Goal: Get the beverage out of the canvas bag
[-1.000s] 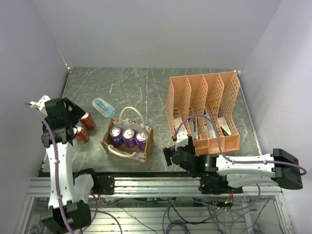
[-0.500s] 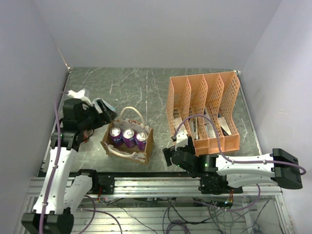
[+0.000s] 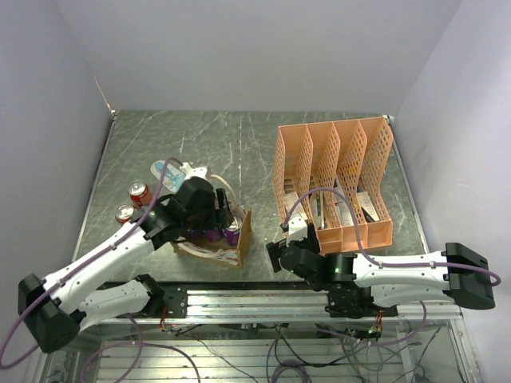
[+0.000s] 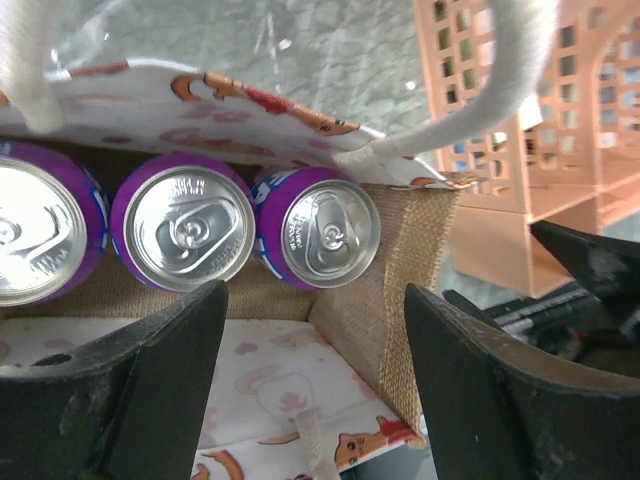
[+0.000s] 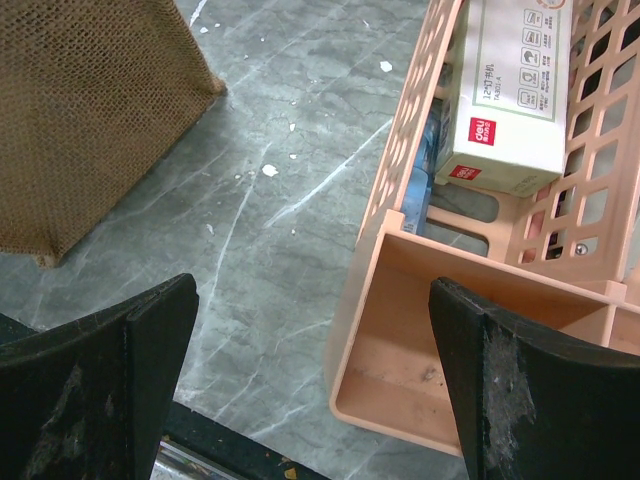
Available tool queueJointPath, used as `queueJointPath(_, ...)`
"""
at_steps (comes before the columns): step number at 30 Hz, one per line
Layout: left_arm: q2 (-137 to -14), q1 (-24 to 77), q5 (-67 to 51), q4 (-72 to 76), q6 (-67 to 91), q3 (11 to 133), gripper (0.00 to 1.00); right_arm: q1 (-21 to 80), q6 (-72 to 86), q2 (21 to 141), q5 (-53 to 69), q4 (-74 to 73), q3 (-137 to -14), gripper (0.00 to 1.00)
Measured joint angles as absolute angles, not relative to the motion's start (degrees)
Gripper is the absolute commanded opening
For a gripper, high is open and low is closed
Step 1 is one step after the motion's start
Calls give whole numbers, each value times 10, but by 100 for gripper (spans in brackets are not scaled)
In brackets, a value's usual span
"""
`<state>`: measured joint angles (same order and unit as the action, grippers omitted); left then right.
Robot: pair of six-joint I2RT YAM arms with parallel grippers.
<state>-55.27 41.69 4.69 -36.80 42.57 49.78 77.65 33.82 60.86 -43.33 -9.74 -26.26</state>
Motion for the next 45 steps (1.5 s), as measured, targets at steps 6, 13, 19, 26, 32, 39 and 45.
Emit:
queueJointPath(6, -628, 568, 221, -411, 553, 520, 85, 777, 338, 609, -434, -97, -263, 100)
queueJointPath(13, -642, 642, 343, -461, 696, 521, 90, 777, 338, 609, -433, -97, -263, 100)
queueJointPath(19, -679, 644, 371, -466, 736, 526, 96, 777, 338, 609, -433, -97, -263, 100)
queueJointPath(26, -757, 644, 371, -467, 760, 574, 98, 777, 338, 613, -433, -97, -263, 100)
queueJointPath(32, -779, 644, 373, -461, 799, 575, 99, 778, 338, 613, -433, -97, -263, 100)
queueJointPath(39, -785, 644, 383, -461, 851, 575, 86, 777, 338, 613, -433, -97, -263, 100)
queueJointPath(45, -791, 639, 394, -465, 882, 574, 91, 778, 338, 613, -433, -97, -263, 100)
